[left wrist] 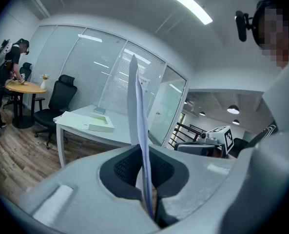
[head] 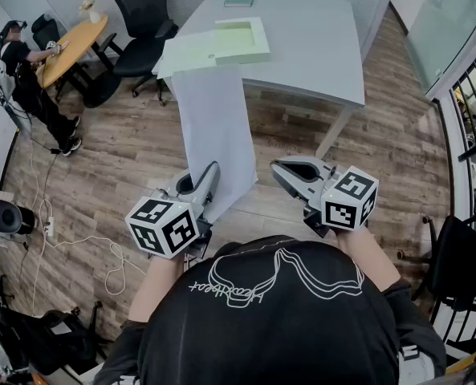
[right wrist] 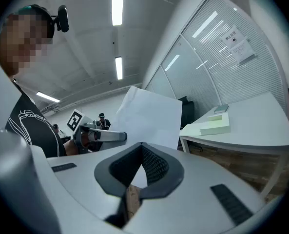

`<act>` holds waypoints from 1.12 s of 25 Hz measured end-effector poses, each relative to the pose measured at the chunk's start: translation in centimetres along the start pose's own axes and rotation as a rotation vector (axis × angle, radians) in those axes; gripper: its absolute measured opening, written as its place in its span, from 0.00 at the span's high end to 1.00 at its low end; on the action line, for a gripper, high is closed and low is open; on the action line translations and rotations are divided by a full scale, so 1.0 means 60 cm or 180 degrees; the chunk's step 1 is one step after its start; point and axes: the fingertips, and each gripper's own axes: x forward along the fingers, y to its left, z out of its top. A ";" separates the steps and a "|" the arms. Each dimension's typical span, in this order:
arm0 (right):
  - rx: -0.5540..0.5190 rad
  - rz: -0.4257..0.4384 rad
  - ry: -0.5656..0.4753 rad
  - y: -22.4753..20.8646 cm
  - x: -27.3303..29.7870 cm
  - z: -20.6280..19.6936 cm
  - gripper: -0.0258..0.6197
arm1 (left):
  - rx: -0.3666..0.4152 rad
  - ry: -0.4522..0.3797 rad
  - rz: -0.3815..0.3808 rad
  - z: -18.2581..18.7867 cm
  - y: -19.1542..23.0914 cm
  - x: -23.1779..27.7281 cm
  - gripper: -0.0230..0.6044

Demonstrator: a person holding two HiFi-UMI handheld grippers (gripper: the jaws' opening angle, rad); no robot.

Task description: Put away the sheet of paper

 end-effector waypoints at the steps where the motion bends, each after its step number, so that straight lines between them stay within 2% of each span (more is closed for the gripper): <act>1: -0.0003 0.0000 0.0003 -0.001 -0.002 0.000 0.95 | 0.0002 0.0002 -0.0002 0.001 -0.002 0.002 0.95; 9: -0.0005 -0.0041 0.0020 -0.017 -0.009 0.001 0.95 | 0.0004 0.0013 -0.0018 0.002 -0.008 0.019 0.95; 16: 0.0146 -0.0059 0.0057 -0.041 -0.007 0.000 0.95 | -0.0013 0.0055 -0.0019 0.004 -0.006 0.034 0.95; 28: 0.0236 -0.0163 0.0210 -0.096 0.027 -0.032 0.95 | -0.0112 0.0151 -0.0099 -0.018 0.046 0.075 0.95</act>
